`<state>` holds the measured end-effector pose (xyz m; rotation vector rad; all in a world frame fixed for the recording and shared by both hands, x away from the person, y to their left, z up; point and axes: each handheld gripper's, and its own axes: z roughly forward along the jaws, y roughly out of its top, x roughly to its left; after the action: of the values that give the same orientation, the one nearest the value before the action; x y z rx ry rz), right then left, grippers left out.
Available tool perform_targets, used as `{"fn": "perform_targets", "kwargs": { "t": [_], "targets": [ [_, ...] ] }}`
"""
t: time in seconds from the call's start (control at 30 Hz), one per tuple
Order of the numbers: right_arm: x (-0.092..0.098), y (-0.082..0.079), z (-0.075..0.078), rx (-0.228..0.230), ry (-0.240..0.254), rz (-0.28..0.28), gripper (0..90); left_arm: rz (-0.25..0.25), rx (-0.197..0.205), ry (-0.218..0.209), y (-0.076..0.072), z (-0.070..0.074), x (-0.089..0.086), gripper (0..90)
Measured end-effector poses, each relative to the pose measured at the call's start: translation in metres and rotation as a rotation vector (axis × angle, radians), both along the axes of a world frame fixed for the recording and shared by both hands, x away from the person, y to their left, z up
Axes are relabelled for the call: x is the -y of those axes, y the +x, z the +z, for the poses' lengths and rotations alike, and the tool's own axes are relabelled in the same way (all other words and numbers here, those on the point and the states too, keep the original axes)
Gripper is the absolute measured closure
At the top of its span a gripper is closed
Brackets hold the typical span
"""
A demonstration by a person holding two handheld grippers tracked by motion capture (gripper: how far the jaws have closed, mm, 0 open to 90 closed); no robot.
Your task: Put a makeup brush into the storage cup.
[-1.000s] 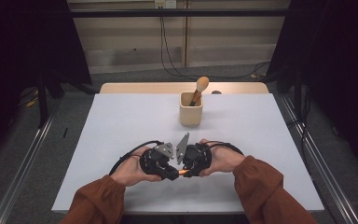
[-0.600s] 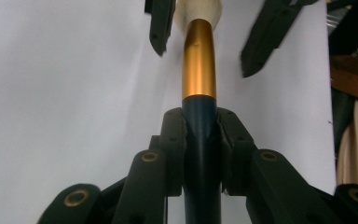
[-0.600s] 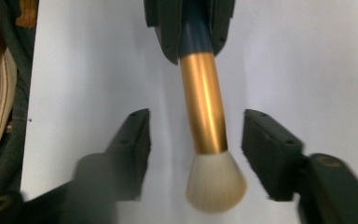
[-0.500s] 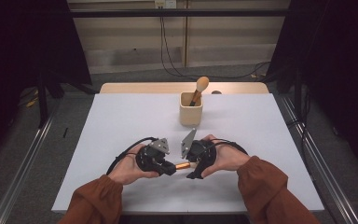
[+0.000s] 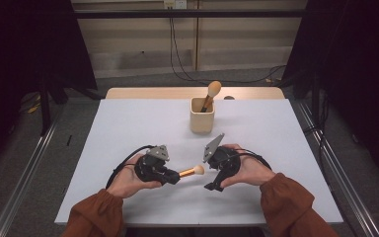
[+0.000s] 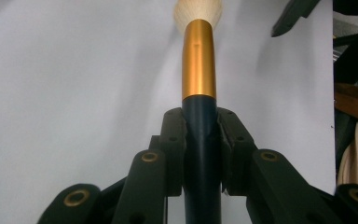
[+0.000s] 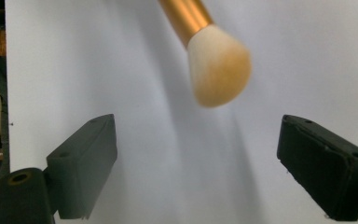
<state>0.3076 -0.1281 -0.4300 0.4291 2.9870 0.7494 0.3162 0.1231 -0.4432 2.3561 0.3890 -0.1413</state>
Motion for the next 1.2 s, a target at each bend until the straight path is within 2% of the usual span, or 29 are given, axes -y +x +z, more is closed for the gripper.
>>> {"fn": "perform_targets", "kwargs": {
  "t": [0.03,0.23,0.3,0.37,0.53,0.83,0.9,1.03,1.1,1.2],
  "targets": [
    [0.002,-0.001,-0.001,0.0,0.005,-0.007,11.6,-0.003,0.004,0.007,0.0,0.0,-0.001,74.6],
    [0.012,-0.005,-0.003,-0.005,0.067,-0.066,6.9,0.045,-0.008,-0.056,-0.002,0.0,-0.01,74.6],
    [0.015,-0.007,-0.004,-0.008,0.081,-0.083,5.9,0.037,-0.012,-0.06,-0.002,0.001,-0.012,74.6],
    [0.018,-0.007,-0.006,-0.035,0.104,-0.111,5.5,0.058,-0.018,-0.068,-0.003,0.0,-0.014,74.6],
    [0.023,-0.011,-0.01,-0.041,0.144,-0.143,3.3,0.082,-0.02,-0.095,-0.004,-0.001,-0.022,74.6],
    [0.032,-0.017,-0.014,-0.054,0.253,-0.185,2.9,0.124,-0.011,-0.148,-0.007,-0.006,-0.03,74.6],
    [0.033,-0.019,-0.015,-0.047,0.274,-0.2,2.8,0.13,-0.004,-0.157,-0.007,-0.005,-0.031,74.6],
    [0.034,-0.023,-0.019,-0.031,0.298,-0.22,3.2,0.15,0.009,-0.202,-0.008,-0.003,-0.034,74.6],
    [0.036,-0.025,-0.02,-0.008,0.305,-0.236,3.3,0.152,0.005,-0.215,-0.009,-0.003,-0.035,74.6],
    [0.037,-0.029,-0.022,-0.002,0.337,-0.246,3.3,0.16,0.006,-0.248,-0.011,-0.003,-0.035,74.6]
  ]
}}
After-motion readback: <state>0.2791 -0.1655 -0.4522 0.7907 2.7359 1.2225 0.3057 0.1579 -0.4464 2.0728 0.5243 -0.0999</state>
